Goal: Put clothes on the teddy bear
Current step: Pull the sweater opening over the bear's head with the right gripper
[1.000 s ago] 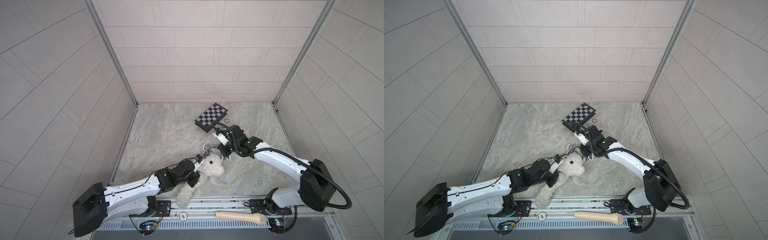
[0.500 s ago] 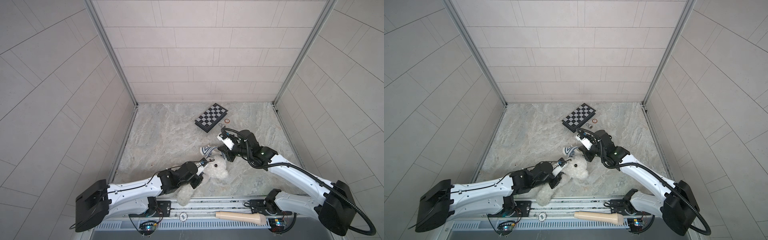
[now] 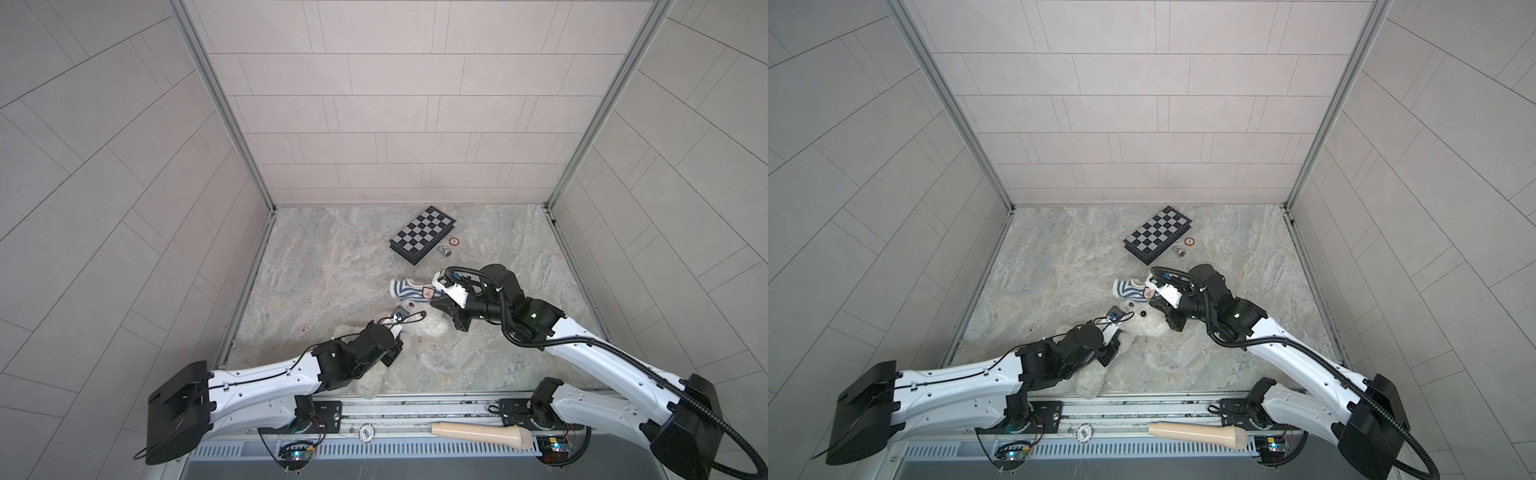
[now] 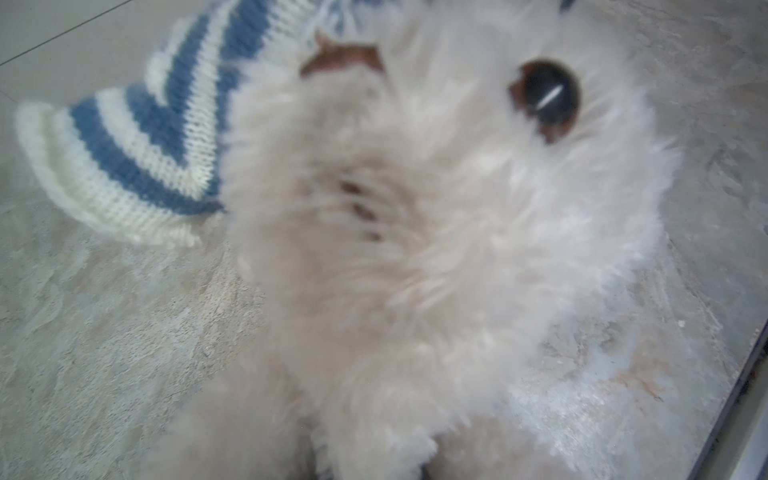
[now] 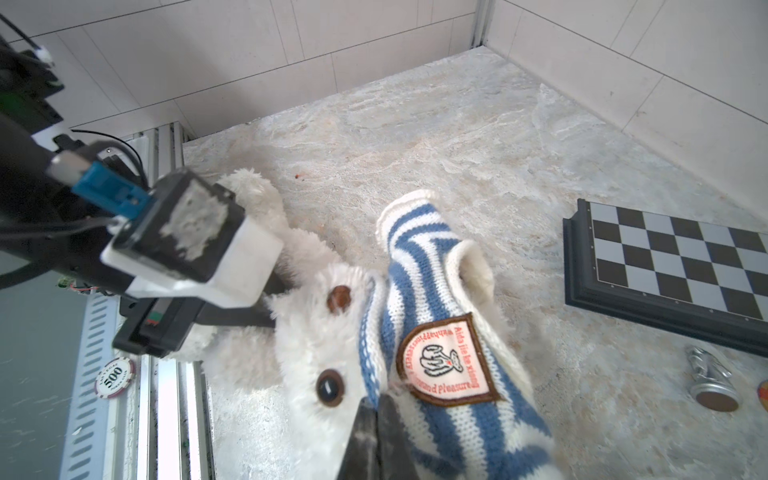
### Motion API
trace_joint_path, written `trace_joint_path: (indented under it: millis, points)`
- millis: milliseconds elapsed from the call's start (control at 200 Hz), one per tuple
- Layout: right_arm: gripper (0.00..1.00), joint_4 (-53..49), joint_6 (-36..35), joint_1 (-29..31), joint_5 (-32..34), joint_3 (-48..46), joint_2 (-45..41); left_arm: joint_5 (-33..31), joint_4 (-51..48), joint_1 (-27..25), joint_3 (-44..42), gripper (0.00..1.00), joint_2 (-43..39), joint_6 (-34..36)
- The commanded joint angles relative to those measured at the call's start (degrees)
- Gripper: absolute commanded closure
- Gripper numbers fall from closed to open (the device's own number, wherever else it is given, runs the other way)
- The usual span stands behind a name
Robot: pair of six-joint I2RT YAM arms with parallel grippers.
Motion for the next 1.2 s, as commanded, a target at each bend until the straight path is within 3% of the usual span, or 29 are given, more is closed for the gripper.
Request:
trace_joint_path:
  millis: [0,345,726,1197]
  points:
    - [1.0,-1.6,-2.9,1.4,-1.0,0.8,-1.7,-6.0,2.9,0.0,0.1,1.0,-2.2,-3.3]
    - [1.0,-6.3,-6.5,6.6,4.0,4.3,-1.0,-12.8,5.8,-0.1,-3.8,1.0,-10.9,-3.3]
    - [1.0,-8.6,-6.9,13.1,5.9,9.3,2.5,-12.0,12.5,-0.1,-7.0,1.0,-18.7,1.4]
    - [0.78,-10.1,-5.8,14.9,9.2,13.1,-0.1,-9.3,17.2,-0.1,-7.2,1.0,-19.9,6.7]
